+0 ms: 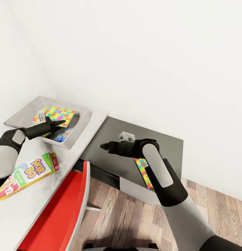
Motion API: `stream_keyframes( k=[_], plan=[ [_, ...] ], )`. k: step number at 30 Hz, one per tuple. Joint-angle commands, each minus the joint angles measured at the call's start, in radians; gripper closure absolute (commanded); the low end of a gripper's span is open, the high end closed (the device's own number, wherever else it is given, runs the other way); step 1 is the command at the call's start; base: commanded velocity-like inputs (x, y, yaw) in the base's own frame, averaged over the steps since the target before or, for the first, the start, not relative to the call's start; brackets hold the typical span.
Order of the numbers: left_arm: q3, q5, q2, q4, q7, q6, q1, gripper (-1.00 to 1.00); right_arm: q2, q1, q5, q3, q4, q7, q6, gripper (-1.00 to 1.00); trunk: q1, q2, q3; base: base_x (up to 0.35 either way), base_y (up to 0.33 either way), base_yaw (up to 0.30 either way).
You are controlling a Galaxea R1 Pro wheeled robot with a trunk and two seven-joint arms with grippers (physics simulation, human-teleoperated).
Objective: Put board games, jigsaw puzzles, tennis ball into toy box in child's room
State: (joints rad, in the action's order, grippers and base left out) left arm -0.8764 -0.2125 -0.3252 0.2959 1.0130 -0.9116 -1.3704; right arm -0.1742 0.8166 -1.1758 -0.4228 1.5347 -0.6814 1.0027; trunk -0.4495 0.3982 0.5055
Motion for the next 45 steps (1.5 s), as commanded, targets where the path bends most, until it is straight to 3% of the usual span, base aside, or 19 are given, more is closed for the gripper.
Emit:
stream_keyframes(
  k=[1, 25, 26, 45],
  plan=[
    [-0.007, -0.010, 0.000, 0.000, 0.007, -0.004, -0.001, 1.00, 0.000, 0.001, -0.009, -0.001, 0.001, -0.010, 0.002, -1.00, -0.001, 0.002, 0.003, 0.000, 0.000, 0.000],
    [-0.006, -0.010, -0.009, 0.000, 0.008, 0.042, -0.001, 1.00, 0.000, -0.002, -0.010, -0.007, 0.002, -0.010, 0.004, -1.00, -0.001, 0.002, 0.009, 0.000, 0.000, 0.000],
    [-0.006, -0.010, -0.009, 0.000, 0.008, 0.042, -0.001, -1.00, 0.000, -0.002, -0.010, -0.007, 0.002, -0.010, 0.004, -1.00, -0.001, 0.002, 0.009, 0.000, 0.000, 0.000],
    [-0.007, -0.010, -0.010, 0.004, 0.034, 0.042, -0.001, -1.00, 0.000, -0.003, -0.009, -0.017, 0.002, -0.010, 0.003, -1.00, -0.001, 0.002, 0.009, 0.000, 0.000, 0.000]
  ],
)
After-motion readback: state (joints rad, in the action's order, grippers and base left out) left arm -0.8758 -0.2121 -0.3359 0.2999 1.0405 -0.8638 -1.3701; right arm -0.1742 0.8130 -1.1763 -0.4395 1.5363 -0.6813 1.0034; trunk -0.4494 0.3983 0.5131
